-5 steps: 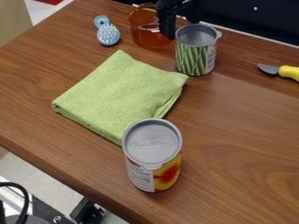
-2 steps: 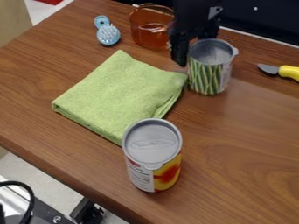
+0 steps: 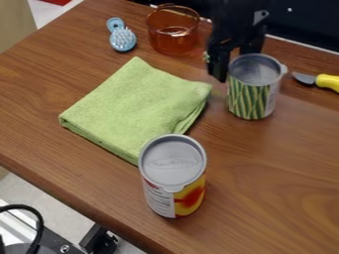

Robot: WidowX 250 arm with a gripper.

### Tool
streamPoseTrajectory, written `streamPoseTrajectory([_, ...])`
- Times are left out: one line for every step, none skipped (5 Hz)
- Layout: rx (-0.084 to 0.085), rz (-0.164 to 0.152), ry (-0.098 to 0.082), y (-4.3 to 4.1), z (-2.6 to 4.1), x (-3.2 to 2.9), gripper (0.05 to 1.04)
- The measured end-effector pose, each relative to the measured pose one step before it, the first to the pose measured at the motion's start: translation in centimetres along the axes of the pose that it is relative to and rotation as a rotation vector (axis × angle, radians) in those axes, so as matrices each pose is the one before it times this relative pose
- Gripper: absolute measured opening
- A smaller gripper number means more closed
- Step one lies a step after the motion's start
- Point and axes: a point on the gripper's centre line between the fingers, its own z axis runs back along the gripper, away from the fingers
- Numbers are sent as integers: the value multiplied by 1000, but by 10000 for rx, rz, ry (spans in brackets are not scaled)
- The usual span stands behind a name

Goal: Move the metalic can to the right side of table

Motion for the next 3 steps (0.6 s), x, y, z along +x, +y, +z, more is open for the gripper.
streamPoseTrajectory([55,20,41,189,-497,-854,997])
streamPoseTrajectory([-51,194,203,-116,15,-480,997])
streamPoseTrajectory([148,146,333,183,-4,-909,997])
